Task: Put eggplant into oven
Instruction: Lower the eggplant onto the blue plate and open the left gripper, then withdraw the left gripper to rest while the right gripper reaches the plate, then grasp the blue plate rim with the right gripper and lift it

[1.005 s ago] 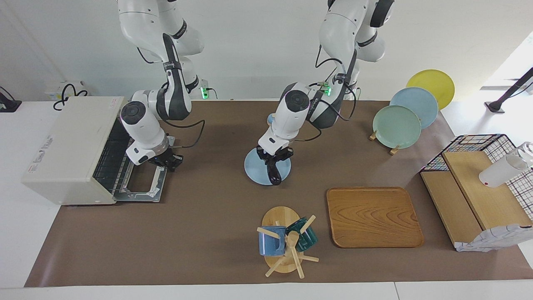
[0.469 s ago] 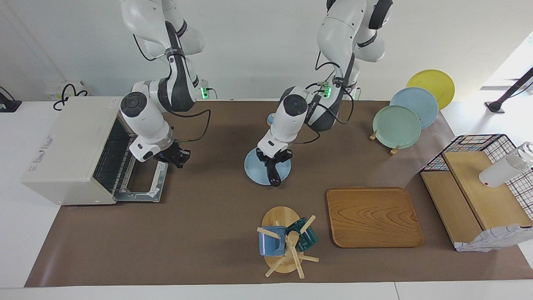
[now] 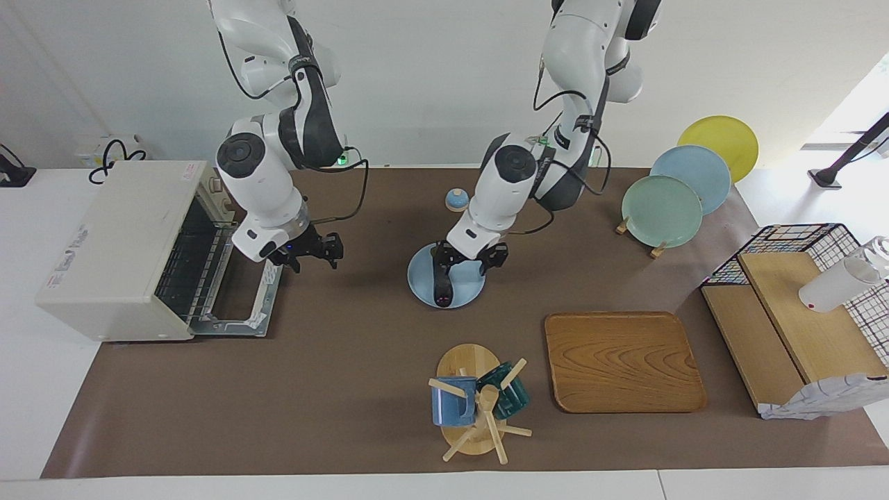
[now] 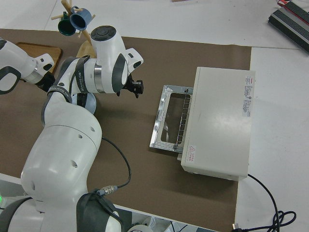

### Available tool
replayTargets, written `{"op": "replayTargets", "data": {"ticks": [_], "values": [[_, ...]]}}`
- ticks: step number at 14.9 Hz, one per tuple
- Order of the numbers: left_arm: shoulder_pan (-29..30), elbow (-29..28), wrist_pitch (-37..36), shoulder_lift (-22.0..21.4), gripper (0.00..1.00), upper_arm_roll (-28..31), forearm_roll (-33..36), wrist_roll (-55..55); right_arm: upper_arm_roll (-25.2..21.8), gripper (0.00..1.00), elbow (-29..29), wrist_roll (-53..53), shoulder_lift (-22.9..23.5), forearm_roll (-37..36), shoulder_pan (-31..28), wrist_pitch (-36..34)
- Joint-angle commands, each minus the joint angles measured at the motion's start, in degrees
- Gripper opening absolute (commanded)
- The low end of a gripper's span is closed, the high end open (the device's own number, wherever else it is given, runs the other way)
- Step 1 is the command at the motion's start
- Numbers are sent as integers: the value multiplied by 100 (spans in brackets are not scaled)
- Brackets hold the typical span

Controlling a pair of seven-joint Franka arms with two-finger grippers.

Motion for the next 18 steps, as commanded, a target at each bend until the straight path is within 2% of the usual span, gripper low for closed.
{"op": "replayTargets", "data": {"ticks": [1, 3, 5, 6, 8, 9, 11, 15, 16, 18], "values": [[754, 770, -1227, -305, 100, -6, -23, 343, 5, 100, 352, 329, 146, 24, 432, -117], [1263, 1360, -1818, -278, 100, 3, -14, 614, 5, 100, 597, 803, 295, -54, 925, -99], [1887, 1441, -2143, -400, 100, 3, 4, 1176, 5, 100, 1185, 1444, 671, -318, 1399, -195], [2090, 1441, -2293, -488, 100, 12, 30, 1387, 5, 100, 1614, 1839, 1013, -327, 1697, -257], [2311, 1415, -2539, -673, 100, -6, 581, 1705, 5, 100, 2703, 2709, 1943, -598, 2426, -563], [2355, 1397, -2645, -726, 100, -6, 714, 1871, 14, 100, 2969, 3052, 2252, -748, 2621, -521], [2540, 1310, -2874, -866, 100, 12, 751, 2354, 14, 100, 2963, 3258, 2387, -767, 2807, -6], [2751, 555, -2849, -1472, 100, 12, 768, 2857, 6, 100, 2419, 3415, 2431, -784, 3281, 533], [2751, 397, -2805, -1595, 100, 12, 882, 2857, 14, 92, 2322, 3416, 2457, -793, 3291, 647], [2734, 167, -2743, -1781, 100, 3, 971, 2840, 14, 68, 2033, 3407, 2440, -925, 3265, 910]]}}
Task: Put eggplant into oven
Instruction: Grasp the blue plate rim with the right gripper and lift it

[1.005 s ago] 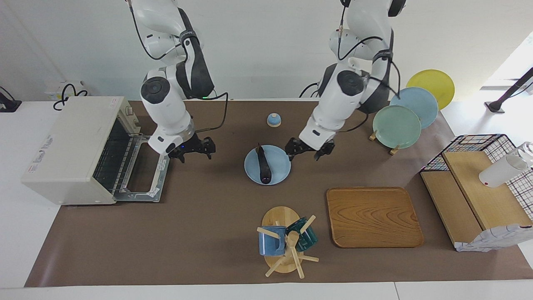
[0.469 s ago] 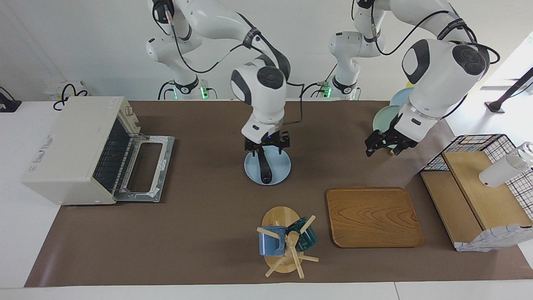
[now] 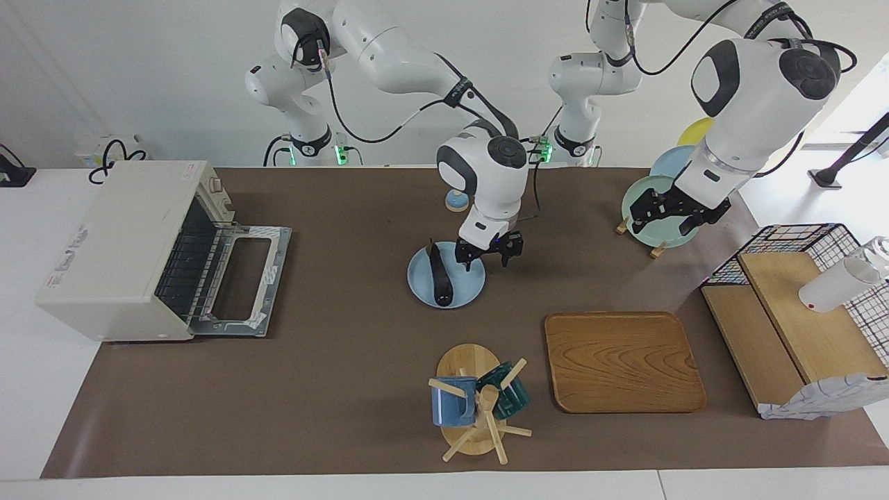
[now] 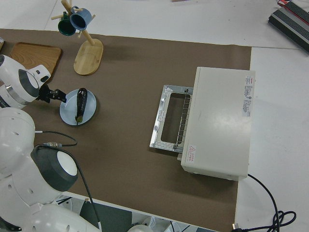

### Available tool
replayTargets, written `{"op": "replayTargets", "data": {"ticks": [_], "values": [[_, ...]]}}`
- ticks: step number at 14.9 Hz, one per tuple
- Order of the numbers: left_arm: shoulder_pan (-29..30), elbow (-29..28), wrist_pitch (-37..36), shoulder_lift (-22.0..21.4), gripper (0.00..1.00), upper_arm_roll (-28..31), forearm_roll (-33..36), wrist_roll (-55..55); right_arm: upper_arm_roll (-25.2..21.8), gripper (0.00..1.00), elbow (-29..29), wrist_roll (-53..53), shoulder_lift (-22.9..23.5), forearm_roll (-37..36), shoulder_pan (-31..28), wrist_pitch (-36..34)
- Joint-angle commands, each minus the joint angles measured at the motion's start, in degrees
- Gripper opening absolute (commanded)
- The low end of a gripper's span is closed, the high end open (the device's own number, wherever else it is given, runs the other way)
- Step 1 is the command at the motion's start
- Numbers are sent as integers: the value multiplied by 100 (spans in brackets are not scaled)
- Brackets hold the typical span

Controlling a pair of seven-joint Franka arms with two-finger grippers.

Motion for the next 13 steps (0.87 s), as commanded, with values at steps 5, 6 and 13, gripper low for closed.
{"op": "replayTargets", "data": {"ticks": [5, 6, 13], "values": [[-42, -29, -54, -345, 100, -57, 290, 70, -20, 16, -785, 117, -220, -184, 20, 495], [-42, 137, -255, -336, 100, -65, 361, 79, -29, 0, -724, 91, -220, -202, 20, 338], [-78, -343, -470, -608, 100, -101, 432, 44, -90, 0, 217, -304, -351, -1115, -120, -1683]]}}
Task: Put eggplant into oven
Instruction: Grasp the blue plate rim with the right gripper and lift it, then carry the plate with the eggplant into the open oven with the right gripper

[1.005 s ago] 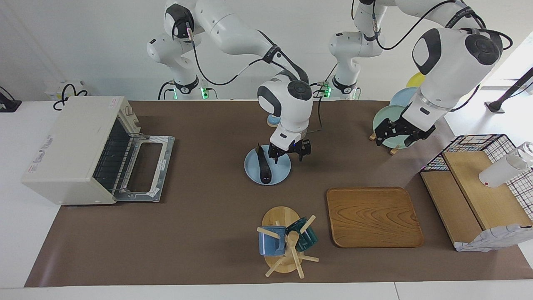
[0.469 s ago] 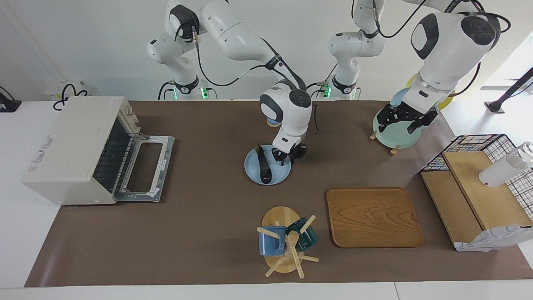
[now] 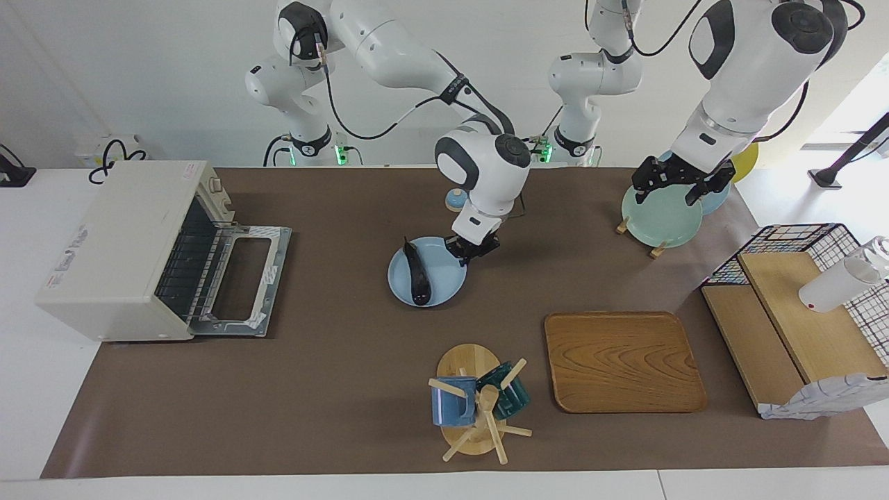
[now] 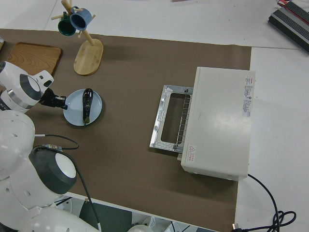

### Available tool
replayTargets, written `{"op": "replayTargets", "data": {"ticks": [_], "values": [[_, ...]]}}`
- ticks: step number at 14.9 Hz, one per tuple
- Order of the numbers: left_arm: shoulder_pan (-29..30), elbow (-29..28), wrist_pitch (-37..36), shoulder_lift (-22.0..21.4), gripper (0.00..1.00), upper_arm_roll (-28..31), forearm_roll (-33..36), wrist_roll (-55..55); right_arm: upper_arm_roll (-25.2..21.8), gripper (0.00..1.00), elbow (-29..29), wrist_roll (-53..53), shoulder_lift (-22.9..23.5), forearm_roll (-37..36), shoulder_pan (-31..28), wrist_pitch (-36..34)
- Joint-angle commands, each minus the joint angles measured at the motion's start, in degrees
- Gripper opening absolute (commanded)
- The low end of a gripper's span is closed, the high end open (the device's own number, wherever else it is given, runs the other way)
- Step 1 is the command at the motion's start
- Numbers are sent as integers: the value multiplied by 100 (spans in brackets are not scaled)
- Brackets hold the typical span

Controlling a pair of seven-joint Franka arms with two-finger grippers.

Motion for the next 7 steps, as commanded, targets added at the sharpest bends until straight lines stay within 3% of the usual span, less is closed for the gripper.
{"op": "replayTargets", "data": {"ticks": [1, 3, 7], "values": [[34, -476, 446, -249, 100, -7, 146, 21, -43, 0, 80, -273, -253, -298, -237, -658], [88, -442, 555, -214, 100, -24, 146, 4, -34, 0, -209, -396, -638, -413, -588, -932], [288, -345, 476, -196, 100, -216, 146, 48, -25, 0, -1876, -1088, -2079, -404, -1677, -627]]}}
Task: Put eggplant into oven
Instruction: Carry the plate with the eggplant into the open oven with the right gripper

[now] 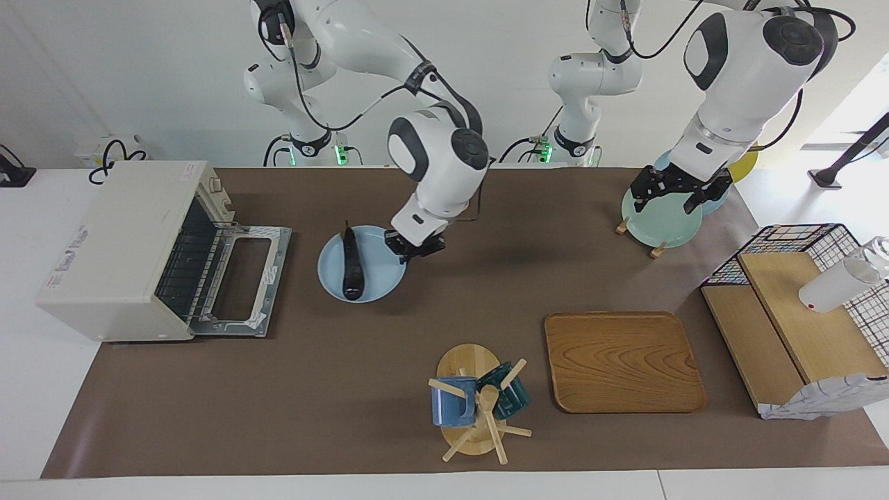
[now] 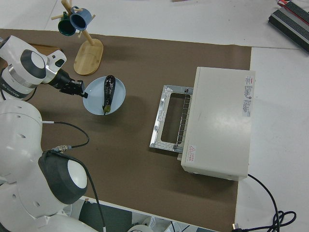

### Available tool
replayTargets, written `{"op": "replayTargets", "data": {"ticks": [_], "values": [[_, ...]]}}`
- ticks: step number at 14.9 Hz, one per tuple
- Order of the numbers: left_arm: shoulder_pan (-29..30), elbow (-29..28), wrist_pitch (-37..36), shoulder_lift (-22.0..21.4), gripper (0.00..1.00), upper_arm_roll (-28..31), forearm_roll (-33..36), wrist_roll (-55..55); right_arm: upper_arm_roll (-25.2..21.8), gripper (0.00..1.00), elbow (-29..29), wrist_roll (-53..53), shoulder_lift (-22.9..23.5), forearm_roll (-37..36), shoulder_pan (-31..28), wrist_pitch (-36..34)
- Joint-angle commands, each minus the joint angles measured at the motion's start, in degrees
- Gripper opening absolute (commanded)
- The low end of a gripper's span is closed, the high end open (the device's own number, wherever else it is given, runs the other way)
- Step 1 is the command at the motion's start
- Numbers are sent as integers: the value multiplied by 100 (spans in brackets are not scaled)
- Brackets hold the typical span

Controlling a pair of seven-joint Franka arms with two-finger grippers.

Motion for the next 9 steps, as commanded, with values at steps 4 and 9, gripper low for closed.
{"op": "replayTargets", "data": {"ticks": [4, 9], "values": [[256, -121, 66, -153, 100, -307, 110, 4, 88, 0, -2625, -1614, -1897, -76, -1790, 1171], [239, -121, 66, -144, 100, -289, 83, 4, 96, 0, -3050, -3407, -2075, 134, -3136, 1596]]}}
